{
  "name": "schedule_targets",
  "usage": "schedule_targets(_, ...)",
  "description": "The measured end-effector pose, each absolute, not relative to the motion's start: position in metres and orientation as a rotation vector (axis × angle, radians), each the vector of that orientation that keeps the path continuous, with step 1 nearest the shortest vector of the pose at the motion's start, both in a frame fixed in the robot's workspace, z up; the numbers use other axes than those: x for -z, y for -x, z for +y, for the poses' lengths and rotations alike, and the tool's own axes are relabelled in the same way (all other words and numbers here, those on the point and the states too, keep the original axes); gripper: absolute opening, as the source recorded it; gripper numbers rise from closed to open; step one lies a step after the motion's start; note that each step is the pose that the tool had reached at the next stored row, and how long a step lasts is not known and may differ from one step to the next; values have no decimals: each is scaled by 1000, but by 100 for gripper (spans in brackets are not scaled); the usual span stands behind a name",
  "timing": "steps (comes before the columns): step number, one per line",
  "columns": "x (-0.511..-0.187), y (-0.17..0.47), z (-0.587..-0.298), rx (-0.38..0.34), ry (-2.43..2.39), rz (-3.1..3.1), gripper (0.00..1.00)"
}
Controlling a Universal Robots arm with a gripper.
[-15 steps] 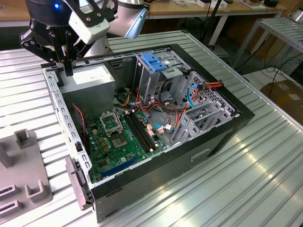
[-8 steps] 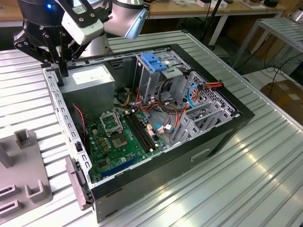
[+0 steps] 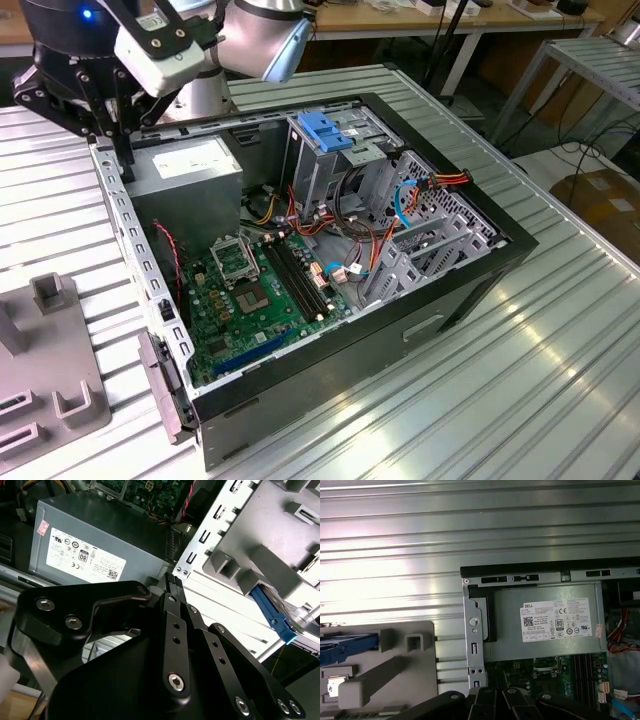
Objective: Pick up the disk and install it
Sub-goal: 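Reach for the disk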
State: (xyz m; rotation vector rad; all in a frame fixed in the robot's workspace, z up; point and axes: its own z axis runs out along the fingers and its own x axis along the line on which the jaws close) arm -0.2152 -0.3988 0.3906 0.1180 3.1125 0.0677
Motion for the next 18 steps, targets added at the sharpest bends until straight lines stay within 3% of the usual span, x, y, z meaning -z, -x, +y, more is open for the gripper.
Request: schedule_targets(18, -390, 242, -399, -68, -118, 3112, 10)
